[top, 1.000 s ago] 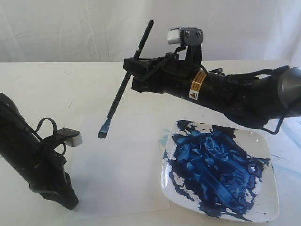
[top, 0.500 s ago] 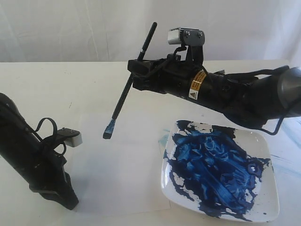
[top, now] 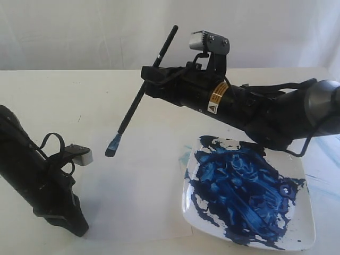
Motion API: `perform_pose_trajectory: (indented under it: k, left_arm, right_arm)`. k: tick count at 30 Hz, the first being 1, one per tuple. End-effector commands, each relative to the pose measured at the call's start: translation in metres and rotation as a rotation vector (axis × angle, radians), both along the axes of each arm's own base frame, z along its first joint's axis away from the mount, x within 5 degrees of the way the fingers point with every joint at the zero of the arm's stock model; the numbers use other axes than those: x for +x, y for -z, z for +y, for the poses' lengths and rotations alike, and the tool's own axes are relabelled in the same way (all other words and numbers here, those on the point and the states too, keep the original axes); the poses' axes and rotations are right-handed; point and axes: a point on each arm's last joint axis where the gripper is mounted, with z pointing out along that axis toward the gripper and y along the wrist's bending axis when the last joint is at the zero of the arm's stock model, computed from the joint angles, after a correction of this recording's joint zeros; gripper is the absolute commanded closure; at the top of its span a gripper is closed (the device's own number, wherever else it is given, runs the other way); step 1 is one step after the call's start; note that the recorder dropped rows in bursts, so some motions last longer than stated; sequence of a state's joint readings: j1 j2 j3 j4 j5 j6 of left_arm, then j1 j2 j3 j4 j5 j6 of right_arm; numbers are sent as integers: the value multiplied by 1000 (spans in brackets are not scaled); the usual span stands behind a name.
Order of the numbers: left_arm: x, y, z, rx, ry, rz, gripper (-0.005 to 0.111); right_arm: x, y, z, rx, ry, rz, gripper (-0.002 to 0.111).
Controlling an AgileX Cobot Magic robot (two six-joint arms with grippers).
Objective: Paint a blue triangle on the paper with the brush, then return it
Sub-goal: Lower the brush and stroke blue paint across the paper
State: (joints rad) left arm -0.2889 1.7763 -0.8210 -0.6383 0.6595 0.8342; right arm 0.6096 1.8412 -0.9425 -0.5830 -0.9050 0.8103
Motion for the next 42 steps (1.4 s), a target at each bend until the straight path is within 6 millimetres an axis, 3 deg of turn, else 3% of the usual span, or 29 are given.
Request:
perform_pose_trajectory:
  k: [1, 12, 42]
  left_arm:
    - [-3, 3, -1, -1, 15, 26, 107]
    - [-3, 3, -1, -1, 16, 28, 107]
    - [-3, 3, -1, -1, 16, 28, 107]
  right_arm:
    - [0, 7, 5, 8, -9, 19, 108]
    - [2, 15, 3, -77, 21, 30, 108]
    - [20, 12, -17, -200, 192, -81, 108]
